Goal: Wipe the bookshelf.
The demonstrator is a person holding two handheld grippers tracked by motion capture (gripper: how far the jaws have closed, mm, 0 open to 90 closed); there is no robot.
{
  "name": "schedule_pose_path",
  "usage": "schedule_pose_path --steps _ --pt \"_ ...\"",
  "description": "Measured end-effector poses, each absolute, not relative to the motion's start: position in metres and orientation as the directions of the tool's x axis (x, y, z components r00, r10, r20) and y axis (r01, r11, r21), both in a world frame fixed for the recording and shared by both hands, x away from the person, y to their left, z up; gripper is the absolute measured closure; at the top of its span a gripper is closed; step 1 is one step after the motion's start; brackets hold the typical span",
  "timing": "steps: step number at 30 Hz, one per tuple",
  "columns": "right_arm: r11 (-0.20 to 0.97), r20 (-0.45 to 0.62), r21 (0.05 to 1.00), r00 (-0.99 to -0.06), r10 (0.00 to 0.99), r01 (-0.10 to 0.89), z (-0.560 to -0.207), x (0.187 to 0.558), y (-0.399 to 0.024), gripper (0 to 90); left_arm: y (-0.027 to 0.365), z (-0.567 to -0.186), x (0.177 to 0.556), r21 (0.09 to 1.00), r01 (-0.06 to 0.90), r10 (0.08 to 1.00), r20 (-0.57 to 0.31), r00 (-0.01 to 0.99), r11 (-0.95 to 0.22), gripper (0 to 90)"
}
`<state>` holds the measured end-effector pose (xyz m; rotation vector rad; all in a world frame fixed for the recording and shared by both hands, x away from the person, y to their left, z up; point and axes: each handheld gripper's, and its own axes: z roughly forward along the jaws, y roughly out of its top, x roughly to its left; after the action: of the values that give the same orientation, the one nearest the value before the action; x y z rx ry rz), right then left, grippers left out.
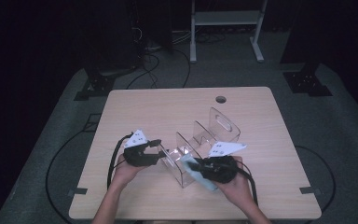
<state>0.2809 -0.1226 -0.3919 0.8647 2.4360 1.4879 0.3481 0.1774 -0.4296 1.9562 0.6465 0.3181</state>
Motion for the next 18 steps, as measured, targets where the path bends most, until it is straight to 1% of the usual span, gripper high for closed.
schedule_pose_path --steps 3,6,8,9,10,14,16,18 --pt "0.313 0.149 0.856 -0.776 0.612 0.411 -0.392 0.289 -0.145 76.8 0.178 -0.43 0.349 0.889 0.298 0.564 -0.055 0.824 -0.349 45.0" --pt "0.267 0.148 0.858 -0.708 0.691 0.44 -0.393 0.302 -0.173 76.8 0.177 -0.43 0.348 0.888 0.299 0.564 -0.055 0.824 -0.35 45.0" --pt "0.24 0.179 0.857 -0.7 0.692 0.456 -0.395 0.304 -0.179 76.9 0.177 -0.43 0.348 0.889 0.298 0.563 -0.056 0.825 -0.348 45.0" --pt "0.239 0.177 0.859 -0.701 0.691 0.453 -0.396 0.304 -0.179 76.9 0.177 -0.43 0.349 0.889 0.298 0.561 -0.056 0.826 -0.348 45.0" --pt "0.25 0.159 0.861 -0.702 0.694 0.443 -0.395 0.302 -0.177 76.9 0.177 -0.43 0.349 0.889 0.297 0.561 -0.057 0.826 -0.348 45.0" --pt "0.277 0.178 0.857 -0.754 0.632 0.434 -0.395 0.293 -0.159 76.8 0.179 -0.429 0.349 0.887 0.297 0.553 -0.057 0.831 -0.355 45.0" --pt "0.303 0.16 0.853 -0.765 0.624 0.425 -0.393 0.293 -0.156 76.8 0.182 -0.429 0.349 0.886 0.295 0.543 -0.059 0.838 -0.358 45.0" --pt "0.305 0.149 0.853 -0.758 0.634 0.423 -0.393 0.295 -0.159 76.8 0.183 -0.429 0.349 0.889 0.296 0.537 -0.068 0.841 -0.35 45.0"
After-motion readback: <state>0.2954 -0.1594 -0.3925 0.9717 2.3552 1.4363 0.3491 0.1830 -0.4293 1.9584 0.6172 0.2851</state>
